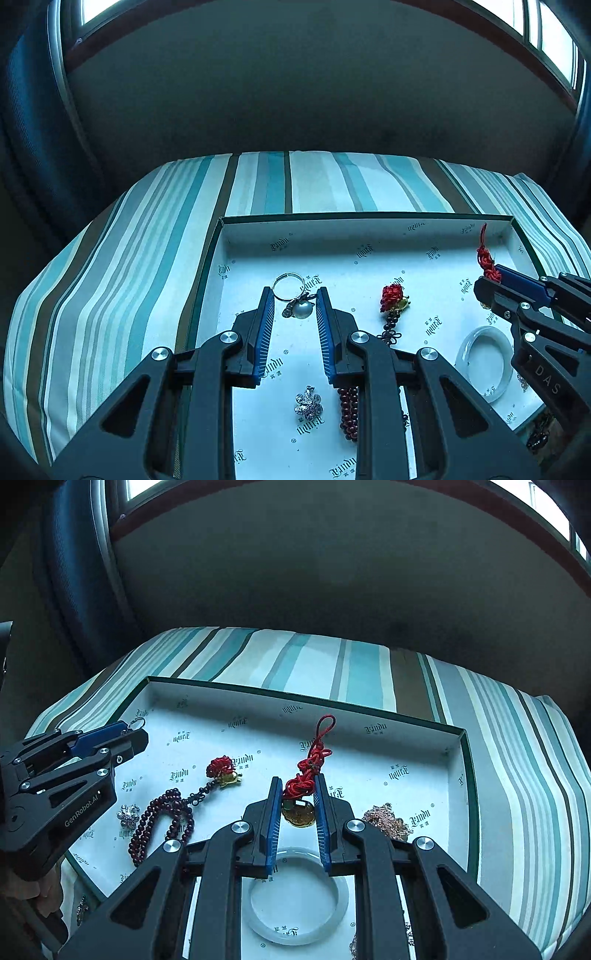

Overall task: Organize jewelry
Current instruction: 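Carry the ring and coin pendant into the tray while opening both grippers, then lift both open grippers out of the tray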

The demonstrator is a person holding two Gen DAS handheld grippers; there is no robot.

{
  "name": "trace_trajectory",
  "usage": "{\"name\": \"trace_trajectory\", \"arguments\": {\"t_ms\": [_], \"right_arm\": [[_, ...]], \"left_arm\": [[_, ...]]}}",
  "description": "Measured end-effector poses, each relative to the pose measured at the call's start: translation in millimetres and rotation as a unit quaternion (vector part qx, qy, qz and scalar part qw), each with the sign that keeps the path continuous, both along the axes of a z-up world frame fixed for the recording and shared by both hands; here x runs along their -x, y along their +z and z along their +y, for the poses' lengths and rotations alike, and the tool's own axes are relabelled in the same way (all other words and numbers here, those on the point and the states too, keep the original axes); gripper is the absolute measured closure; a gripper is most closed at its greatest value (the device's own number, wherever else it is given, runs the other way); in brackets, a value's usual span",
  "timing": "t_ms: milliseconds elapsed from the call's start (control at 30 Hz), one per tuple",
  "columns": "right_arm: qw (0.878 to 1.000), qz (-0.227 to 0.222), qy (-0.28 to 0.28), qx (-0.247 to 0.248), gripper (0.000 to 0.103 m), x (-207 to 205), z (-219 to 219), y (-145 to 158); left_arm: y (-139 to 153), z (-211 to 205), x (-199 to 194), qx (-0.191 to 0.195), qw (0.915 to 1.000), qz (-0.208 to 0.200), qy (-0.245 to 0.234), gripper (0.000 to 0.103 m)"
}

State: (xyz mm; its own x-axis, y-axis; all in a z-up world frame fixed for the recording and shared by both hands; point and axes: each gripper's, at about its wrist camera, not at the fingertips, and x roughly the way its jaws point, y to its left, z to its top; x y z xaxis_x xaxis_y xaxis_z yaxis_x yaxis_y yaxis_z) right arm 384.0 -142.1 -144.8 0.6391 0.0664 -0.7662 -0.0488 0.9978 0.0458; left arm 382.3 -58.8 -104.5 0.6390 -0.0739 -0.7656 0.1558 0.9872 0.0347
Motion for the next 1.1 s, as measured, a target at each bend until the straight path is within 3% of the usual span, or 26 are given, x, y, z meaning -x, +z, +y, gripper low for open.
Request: {"name": "trace_trajectory", "arguments": {"t_ms": [300, 467, 500, 567, 600, 900, 1100], "right_arm": [[1.0, 0.028, -0.004, 0.005, 0.085, -15, 1, -19], [0.999, 0.031, -0.006, 0.008, 0.082, -18, 1, -20], [0.999, 0.031, -0.006, 0.009, 0.078, -18, 1, -20], [1.0, 0.026, -0.008, 0.01, 0.061, -17, 1, -19], [1.0, 0.021, -0.01, 0.012, 0.059, -16, 1, -17], [1.0, -0.016, -0.018, 0.012, 0.059, 4, -2, 10], [0.999, -0.037, -0.03, 0.004, 0.059, 44, -13, 31]], "left_arm": [[-21, -7, -15, -0.019, 0.9994, 0.028, -0.005, 0.079], [-23, -9, -15, -0.024, 0.9993, 0.029, -0.005, 0.063], [-22, -9, -15, -0.023, 0.9994, 0.027, -0.004, 0.059], [-20, -9, -14, -0.024, 0.9995, 0.022, -0.004, 0.054], [-19, -9, -13, -0.023, 0.9995, 0.021, -0.004, 0.05], [5, -4, 4, -0.014, 0.9999, -0.008, 0.0, 0.038], [27, 6, 41, -0.007, 0.9994, -0.034, 0.006, 0.031]]}}
